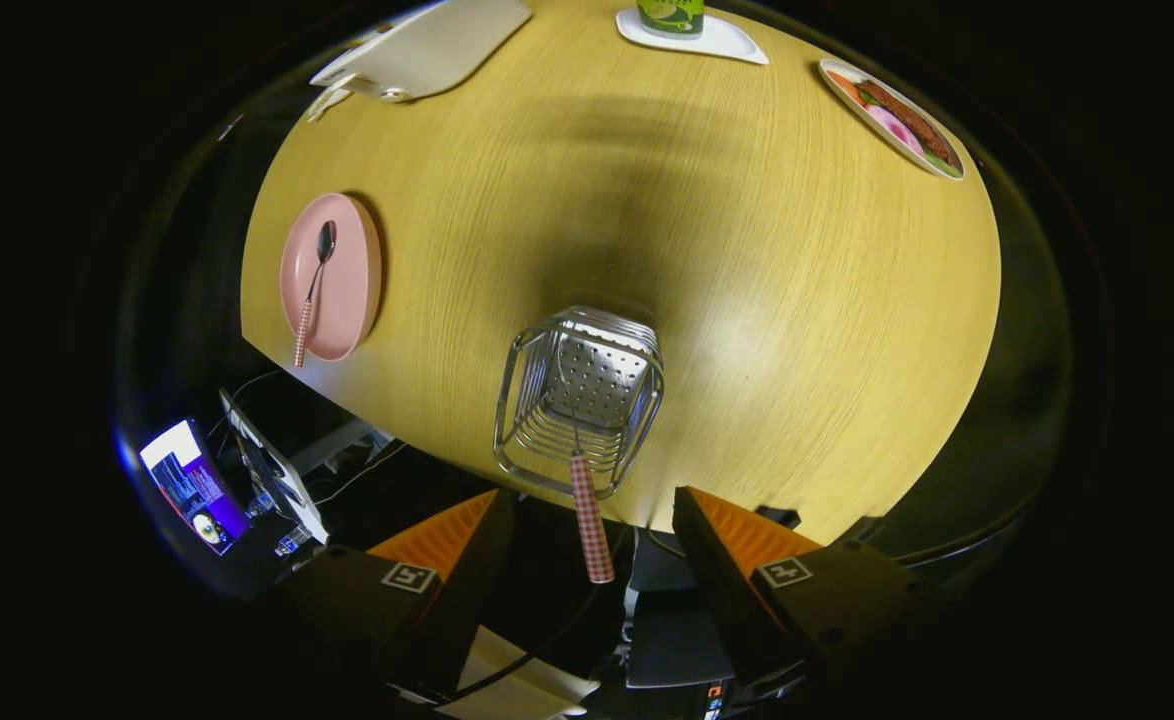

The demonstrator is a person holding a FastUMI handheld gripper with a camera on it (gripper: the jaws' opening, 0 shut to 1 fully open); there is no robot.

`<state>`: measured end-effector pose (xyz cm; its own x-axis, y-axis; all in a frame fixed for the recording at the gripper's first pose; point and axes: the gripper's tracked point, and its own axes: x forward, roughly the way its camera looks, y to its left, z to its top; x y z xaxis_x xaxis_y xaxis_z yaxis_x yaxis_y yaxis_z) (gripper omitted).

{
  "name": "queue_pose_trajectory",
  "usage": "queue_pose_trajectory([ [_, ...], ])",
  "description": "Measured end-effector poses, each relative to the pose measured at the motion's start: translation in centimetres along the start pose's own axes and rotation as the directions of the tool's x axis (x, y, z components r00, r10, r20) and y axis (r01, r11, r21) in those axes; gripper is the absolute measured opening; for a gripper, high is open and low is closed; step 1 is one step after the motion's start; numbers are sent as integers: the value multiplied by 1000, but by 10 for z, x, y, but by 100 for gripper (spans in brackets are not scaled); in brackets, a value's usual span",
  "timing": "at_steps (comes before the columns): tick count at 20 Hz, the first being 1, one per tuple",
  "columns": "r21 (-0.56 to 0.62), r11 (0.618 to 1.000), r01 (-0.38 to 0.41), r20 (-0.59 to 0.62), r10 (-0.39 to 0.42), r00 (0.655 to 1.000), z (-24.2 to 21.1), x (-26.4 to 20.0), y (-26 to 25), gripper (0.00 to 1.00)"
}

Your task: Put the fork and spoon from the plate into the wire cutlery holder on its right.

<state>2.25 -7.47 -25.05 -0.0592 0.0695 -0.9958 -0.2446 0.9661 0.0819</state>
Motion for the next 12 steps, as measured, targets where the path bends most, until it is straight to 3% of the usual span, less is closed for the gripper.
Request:
queue_pose_trajectory([
  [5, -36, 999, -14, 260, 23, 965, 19, -38, 13, 100],
  [8, -45, 999, 2, 425, 18, 905, 26, -64, 22, 100],
  [12, -31, 998, 57, 606, -26, 795, 25, -95, 31, 100],
])
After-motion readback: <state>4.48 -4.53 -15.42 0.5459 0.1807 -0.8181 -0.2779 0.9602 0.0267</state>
